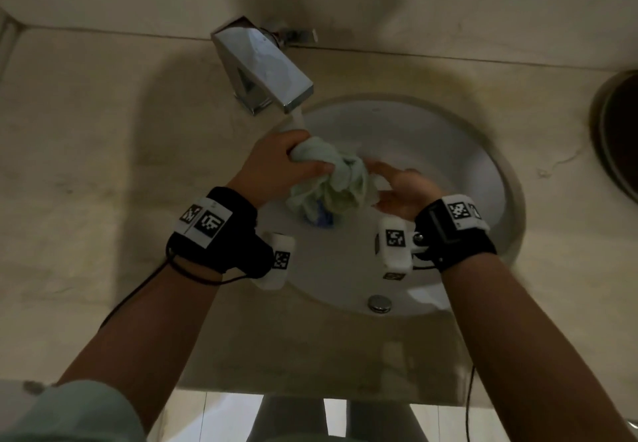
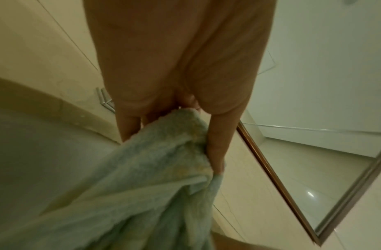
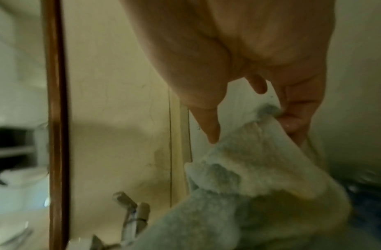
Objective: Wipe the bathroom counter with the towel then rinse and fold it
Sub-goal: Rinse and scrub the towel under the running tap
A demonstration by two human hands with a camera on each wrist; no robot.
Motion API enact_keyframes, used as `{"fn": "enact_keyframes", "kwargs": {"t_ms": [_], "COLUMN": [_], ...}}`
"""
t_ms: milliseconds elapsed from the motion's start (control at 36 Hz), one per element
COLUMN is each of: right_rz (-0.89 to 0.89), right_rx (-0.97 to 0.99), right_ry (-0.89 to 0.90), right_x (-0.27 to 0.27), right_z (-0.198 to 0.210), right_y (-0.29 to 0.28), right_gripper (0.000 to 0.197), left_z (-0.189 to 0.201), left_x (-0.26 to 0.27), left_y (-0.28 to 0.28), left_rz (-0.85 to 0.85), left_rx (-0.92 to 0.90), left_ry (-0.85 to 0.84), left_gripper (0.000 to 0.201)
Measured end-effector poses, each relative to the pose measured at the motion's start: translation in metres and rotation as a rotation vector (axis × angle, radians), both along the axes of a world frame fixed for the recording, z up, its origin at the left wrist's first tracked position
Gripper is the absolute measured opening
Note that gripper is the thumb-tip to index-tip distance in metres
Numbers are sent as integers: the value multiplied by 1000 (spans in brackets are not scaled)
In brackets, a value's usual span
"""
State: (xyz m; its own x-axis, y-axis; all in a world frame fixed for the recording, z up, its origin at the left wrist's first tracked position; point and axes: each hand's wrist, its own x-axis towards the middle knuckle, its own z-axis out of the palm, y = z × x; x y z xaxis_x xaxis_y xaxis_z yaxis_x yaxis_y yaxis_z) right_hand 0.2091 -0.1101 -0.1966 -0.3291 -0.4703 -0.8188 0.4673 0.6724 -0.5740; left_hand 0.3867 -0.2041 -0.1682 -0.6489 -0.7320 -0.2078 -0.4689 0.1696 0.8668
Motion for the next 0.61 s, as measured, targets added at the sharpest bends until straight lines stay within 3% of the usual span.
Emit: {"fn": "enact_keyframes", "kwargs": {"t_ms": [56,111,167,278,361,472,528,611], "right_rz": [126,258,353,553,737,735,711,755], "right_rx": [28,2,-36,-162,-336,-481,-543,-538], "right_ry": [83,153,256,449,519,532,634,830], "right_x": [0,1,0,3,6,11,10,4], "right_z": [0,3,3,7,21,24,19,13], "right_y": [-1,0,-1,-5,-8,-10,-13,-14], "right_gripper": [42,21,14,58,55,62,61,43], "left_z": [1,5,12,28,37,43,43,40], "left_x": [2,4,4,-1,-7,-8,-5,1], "left_y": [1,1,-2,-9,-12,-13,-14,-15], "left_rz": [4,19,8,-85,-122,-134,-182,-262], "left_rx": [-34,-55,-99,-215,-271,-261,-271,-325], "left_ry": [7,19,29,3,15,8,-16,-56], "left_gripper": [68,60,49,44,31,18,24,37]}}
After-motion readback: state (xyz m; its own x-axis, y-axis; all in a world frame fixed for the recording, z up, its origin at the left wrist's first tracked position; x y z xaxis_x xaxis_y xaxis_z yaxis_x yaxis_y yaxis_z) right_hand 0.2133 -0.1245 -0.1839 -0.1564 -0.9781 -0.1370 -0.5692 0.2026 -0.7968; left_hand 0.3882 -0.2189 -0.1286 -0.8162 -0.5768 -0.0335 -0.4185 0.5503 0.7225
